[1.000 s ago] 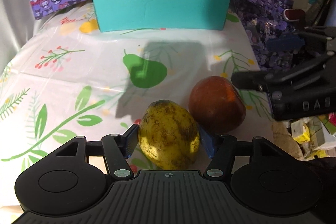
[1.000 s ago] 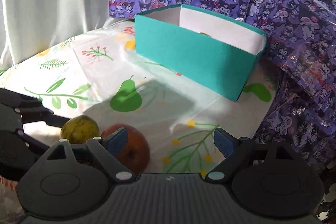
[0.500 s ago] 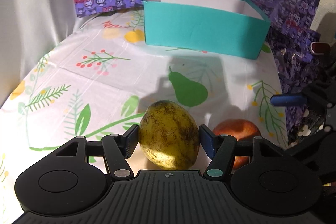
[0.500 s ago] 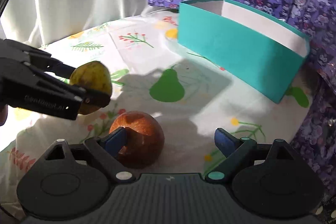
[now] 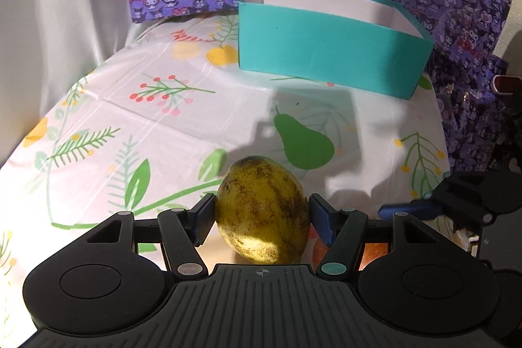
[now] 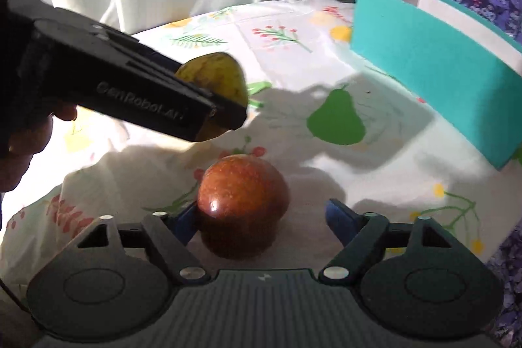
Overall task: Organize fruits
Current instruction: 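Grasp the spotted yellow pear with the left gripper while the right gripper grasps the red apple, then carry the pear into the box and open the left gripper while the right carries the apple over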
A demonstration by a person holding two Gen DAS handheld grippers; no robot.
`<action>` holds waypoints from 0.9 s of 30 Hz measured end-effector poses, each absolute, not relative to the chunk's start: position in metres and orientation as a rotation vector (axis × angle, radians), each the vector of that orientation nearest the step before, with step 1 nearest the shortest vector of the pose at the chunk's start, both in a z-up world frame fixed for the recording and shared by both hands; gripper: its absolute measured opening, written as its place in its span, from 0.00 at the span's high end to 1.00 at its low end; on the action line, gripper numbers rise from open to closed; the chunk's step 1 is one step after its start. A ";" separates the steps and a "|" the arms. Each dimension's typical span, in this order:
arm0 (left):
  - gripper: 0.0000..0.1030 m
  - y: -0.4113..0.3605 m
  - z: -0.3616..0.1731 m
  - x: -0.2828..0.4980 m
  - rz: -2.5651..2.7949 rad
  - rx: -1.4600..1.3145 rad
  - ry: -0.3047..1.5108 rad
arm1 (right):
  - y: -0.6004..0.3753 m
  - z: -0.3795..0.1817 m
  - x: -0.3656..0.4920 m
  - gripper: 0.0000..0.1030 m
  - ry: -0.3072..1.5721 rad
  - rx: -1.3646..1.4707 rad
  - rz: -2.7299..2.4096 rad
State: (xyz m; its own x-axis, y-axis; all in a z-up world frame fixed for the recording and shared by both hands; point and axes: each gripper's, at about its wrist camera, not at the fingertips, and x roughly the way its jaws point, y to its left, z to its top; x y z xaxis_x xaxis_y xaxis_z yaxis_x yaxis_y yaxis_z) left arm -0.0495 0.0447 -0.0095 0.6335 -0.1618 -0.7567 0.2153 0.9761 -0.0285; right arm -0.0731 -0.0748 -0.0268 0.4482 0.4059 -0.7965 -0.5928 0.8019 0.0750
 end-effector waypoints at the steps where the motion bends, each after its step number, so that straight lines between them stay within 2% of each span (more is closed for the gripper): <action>1: 0.35 0.045 -0.009 -0.050 -0.215 0.070 0.857 | -0.072 -0.027 -0.074 0.36 0.911 -0.236 0.641; 5: 0.35 0.046 -0.009 -0.050 -0.208 0.060 0.861 | -0.063 -0.040 -0.068 0.46 0.955 -0.245 0.654; 15: 0.35 0.039 0.001 -0.042 -0.185 0.062 0.838 | -0.088 -0.032 -0.059 0.47 0.874 -0.172 0.556; 27: 0.35 -0.027 0.056 0.005 -0.217 0.066 0.714 | -0.168 0.010 -0.014 0.48 0.702 -0.058 0.322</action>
